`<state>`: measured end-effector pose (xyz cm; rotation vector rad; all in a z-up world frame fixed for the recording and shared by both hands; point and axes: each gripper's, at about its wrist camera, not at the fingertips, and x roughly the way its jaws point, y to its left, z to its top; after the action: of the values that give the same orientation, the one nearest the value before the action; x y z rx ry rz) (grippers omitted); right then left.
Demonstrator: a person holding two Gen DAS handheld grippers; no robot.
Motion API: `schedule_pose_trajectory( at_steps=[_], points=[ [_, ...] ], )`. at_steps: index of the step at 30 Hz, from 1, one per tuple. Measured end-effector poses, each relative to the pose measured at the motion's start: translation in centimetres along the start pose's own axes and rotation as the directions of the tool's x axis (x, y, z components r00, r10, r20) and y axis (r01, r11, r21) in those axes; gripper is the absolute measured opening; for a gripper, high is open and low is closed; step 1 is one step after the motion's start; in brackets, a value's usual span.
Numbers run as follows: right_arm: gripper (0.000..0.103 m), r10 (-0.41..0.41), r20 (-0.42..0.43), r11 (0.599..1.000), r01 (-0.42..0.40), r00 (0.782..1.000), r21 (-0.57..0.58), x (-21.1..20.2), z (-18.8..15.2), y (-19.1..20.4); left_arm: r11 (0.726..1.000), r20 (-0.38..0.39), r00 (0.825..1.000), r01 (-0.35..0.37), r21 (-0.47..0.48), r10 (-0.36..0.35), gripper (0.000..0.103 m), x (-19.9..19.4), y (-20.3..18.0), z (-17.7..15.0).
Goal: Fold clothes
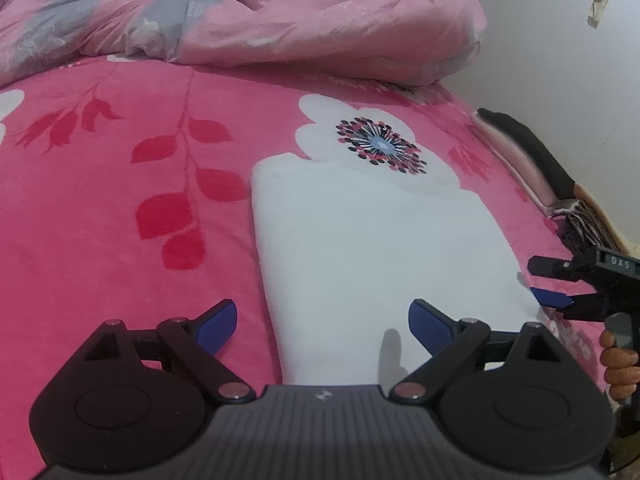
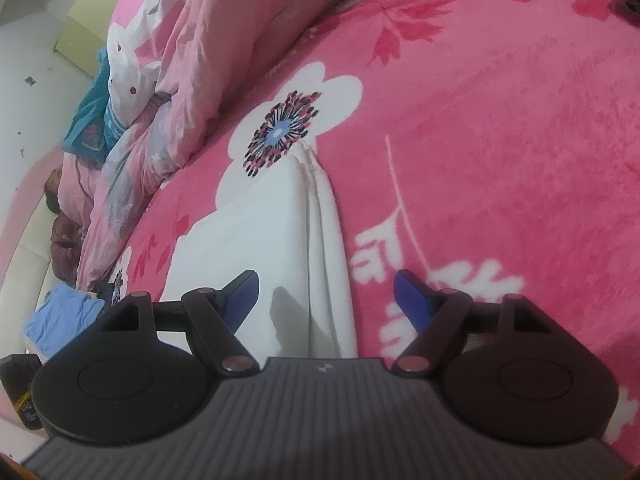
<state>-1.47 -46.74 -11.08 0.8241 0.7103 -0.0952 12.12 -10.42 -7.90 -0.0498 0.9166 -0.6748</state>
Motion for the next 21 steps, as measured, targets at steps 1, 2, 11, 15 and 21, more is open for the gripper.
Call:
schedule_pose_trajectory(
  at_steps=[1,2,11,15,21],
  points=[
    [0.076,0.000,0.000,1.000,0.000,1.000,-0.002,0.0,0.1,0.0,1.000,-0.003,1.000,0.009,-0.003,-0.009,0.094,0.1,0.1,0.0],
    [0.077,0.002,-0.001,1.000,-0.002,1.000,-0.003,0.1,0.1,0.1,1.000,-0.006,1.000,0.019,-0.007,-0.019,0.094,0.3,0.1,0.0],
    [0.079,0.026,-0.019,1.000,-0.026,0.999,0.001,0.9,0.7,0.3,0.997,-0.032,0.997,0.066,-0.037,-0.067,0.093,2.1,0.8,0.4],
    [0.079,0.037,-0.031,0.999,-0.037,0.999,0.000,1.5,1.1,0.5,0.995,-0.038,0.995,0.090,-0.044,-0.092,0.093,2.8,1.1,0.8],
    [0.080,0.054,-0.051,0.999,-0.054,0.997,-0.004,2.6,1.8,1.1,0.993,-0.042,0.993,0.110,-0.040,-0.112,0.093,3.4,1.2,1.5]
  ],
)
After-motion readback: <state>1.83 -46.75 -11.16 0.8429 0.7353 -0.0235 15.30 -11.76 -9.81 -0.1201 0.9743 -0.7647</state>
